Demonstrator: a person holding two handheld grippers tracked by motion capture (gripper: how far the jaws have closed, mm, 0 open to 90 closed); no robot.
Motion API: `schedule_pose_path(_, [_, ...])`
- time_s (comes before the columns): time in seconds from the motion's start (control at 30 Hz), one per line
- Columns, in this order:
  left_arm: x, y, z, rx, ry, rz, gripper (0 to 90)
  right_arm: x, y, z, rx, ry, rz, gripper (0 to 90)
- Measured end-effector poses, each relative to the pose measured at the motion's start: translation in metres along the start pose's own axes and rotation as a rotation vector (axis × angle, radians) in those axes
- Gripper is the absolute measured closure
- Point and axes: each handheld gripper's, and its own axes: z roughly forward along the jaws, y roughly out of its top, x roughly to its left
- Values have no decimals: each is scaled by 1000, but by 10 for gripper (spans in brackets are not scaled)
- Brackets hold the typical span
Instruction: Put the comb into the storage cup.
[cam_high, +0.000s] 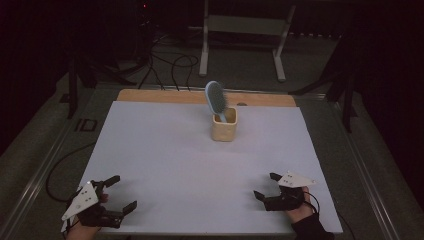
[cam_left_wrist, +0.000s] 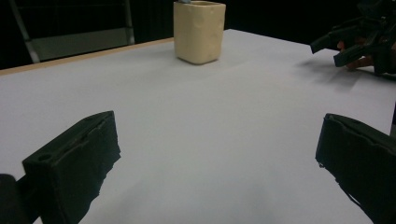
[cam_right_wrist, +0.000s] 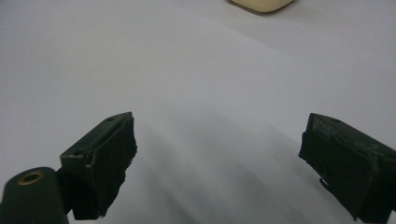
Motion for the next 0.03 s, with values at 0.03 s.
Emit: schedule_pose_path(0.03, [0, 0, 0, -1, 0, 1, 0, 0, 0, 0, -3, 3, 3, 97])
